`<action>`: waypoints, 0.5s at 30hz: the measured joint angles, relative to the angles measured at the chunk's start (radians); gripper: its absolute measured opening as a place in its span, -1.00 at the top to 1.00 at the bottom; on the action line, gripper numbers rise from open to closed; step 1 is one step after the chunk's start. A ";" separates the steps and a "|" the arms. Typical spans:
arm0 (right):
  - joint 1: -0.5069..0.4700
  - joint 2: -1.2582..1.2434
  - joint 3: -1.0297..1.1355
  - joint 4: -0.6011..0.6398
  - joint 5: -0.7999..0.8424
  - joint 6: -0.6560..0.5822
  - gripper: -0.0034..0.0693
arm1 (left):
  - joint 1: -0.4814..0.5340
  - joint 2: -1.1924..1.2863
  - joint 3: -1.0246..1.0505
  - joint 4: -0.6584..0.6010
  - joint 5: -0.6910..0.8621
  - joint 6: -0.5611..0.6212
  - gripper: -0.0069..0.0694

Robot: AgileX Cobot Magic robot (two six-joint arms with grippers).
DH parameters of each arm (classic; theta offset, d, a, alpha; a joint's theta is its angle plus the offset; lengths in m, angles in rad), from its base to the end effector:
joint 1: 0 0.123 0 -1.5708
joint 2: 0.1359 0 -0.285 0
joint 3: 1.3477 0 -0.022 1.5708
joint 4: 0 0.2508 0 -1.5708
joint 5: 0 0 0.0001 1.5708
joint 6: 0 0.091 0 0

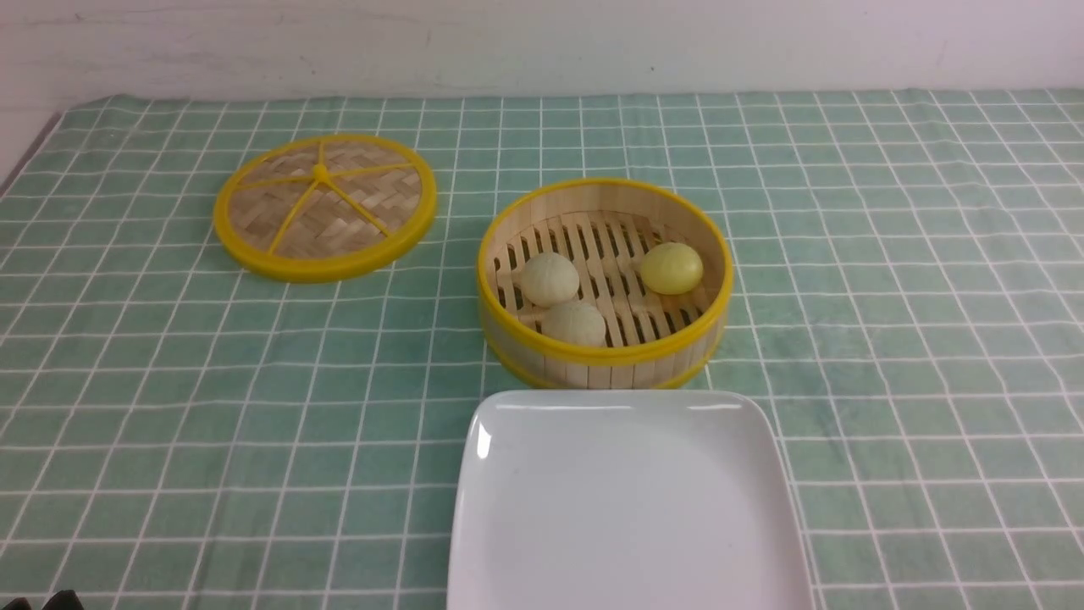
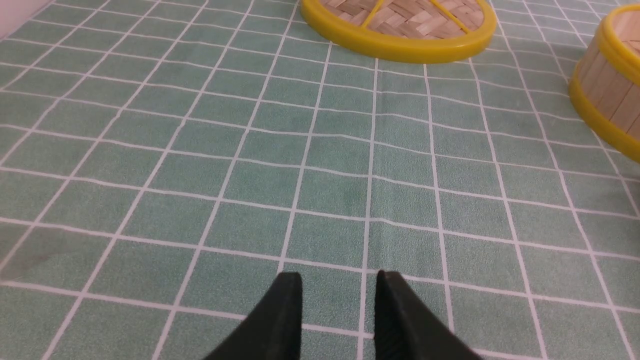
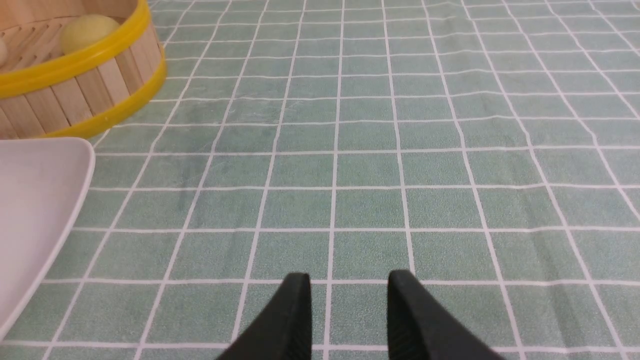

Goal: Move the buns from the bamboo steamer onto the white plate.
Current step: 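Reach toward a bun in the bamboo steamer with the right gripper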

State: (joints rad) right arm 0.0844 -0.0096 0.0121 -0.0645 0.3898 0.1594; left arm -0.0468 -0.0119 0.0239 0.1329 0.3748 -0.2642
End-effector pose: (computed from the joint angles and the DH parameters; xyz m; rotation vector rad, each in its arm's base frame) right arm 0.0521 0.0022 0.1747 0.0312 1.8761 0.1037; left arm 0.0527 0.0020 0.1724 -0.1209 1.8640 -0.0841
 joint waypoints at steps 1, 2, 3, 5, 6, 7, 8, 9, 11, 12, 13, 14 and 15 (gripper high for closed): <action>0.000 0.000 0.000 0.000 0.000 0.000 0.25 | 0.000 0.000 0.000 0.000 0.000 0.000 0.19; 0.000 0.000 0.000 0.000 0.000 0.000 0.25 | 0.000 0.000 0.000 0.000 0.000 0.000 0.19; 0.000 0.000 0.000 0.000 0.000 0.000 0.25 | 0.000 0.000 0.000 0.000 0.000 0.000 0.19; 0.000 0.000 0.000 0.000 0.000 0.000 0.25 | 0.000 0.000 0.000 0.000 0.000 0.000 0.19; 0.000 0.000 0.000 -0.001 0.000 0.000 0.25 | 0.000 0.000 0.000 0.000 0.000 0.000 0.19; 0.000 0.000 0.000 0.001 0.000 0.003 0.25 | 0.000 0.000 0.000 -0.003 0.000 -0.001 0.19; 0.000 0.000 0.000 0.017 -0.004 0.021 0.25 | 0.000 0.000 0.000 -0.019 -0.001 -0.013 0.19; 0.000 0.000 0.000 0.065 -0.008 0.058 0.25 | 0.000 0.000 0.000 -0.056 -0.006 -0.040 0.19; 0.000 0.000 0.002 0.205 -0.021 0.162 0.25 | 0.000 0.000 0.001 -0.179 -0.016 -0.147 0.19; 0.000 0.000 0.005 0.279 -0.034 0.215 0.25 | 0.000 0.000 0.002 -0.268 -0.019 -0.219 0.19; 0.000 0.000 0.007 0.323 -0.041 0.244 0.25 | 0.000 0.000 0.002 -0.342 -0.021 -0.265 0.19; 0.000 0.000 0.010 0.404 -0.054 0.297 0.25 | 0.000 0.000 0.002 -0.432 -0.022 -0.354 0.19; 0.000 0.000 0.011 0.452 -0.060 0.324 0.25 | 0.000 0.000 0.002 -0.513 -0.024 -0.408 0.19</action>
State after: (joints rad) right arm 0.0844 -0.0096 0.0230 0.3870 0.3295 0.4837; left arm -0.0468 -0.0119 0.0261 -0.3799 0.3511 -0.6723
